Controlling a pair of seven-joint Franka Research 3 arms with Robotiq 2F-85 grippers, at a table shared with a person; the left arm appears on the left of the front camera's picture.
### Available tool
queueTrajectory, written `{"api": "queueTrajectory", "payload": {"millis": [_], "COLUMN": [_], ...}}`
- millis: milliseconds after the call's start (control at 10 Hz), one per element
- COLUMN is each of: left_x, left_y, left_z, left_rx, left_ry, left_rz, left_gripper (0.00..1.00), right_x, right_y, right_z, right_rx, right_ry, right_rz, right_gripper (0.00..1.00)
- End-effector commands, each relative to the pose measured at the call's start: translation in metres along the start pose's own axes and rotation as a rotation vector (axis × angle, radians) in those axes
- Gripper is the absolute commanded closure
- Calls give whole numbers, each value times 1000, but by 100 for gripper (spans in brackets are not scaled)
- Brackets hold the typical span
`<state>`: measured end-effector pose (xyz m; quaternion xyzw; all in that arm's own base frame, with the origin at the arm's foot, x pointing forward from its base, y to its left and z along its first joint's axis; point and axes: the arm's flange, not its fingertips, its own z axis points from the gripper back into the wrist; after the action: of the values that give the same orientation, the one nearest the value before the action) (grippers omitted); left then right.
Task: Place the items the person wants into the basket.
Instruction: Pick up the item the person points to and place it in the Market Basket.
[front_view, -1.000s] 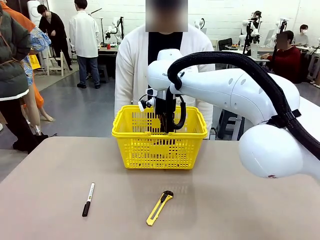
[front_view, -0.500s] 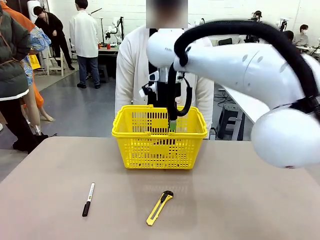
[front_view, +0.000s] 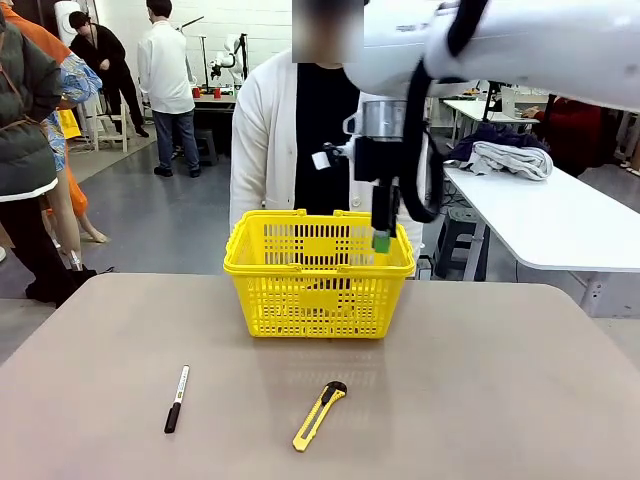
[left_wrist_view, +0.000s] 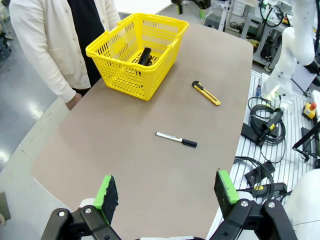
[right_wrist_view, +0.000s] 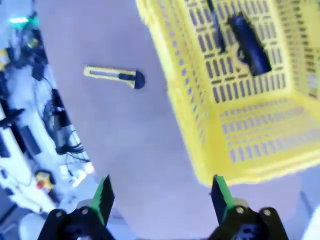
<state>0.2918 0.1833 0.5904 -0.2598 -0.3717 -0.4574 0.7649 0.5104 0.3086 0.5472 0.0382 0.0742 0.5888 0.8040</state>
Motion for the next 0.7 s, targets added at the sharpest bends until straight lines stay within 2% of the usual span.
{"api": "queueTrajectory", "payload": {"millis": [0,300,600], "left_x": [0,0,0], "left_y": [-1,-1,-1], "left_z": [1,1,1], "left_rx": [-1,-1,-1], "left_ry": [-13,-13,-13], "left_rz": [-7,-7,-7], "left_gripper": [0,0,0], "right_x": [-86,-130,-141], "right_y": [67,69,53], "right_z": [-73,-87,-93], "right_rx": [-25,-24,-64], "right_ry": [-38,-106,-140], "right_rz": [-102,-147,-181], "right_gripper": [0,0,0]}}
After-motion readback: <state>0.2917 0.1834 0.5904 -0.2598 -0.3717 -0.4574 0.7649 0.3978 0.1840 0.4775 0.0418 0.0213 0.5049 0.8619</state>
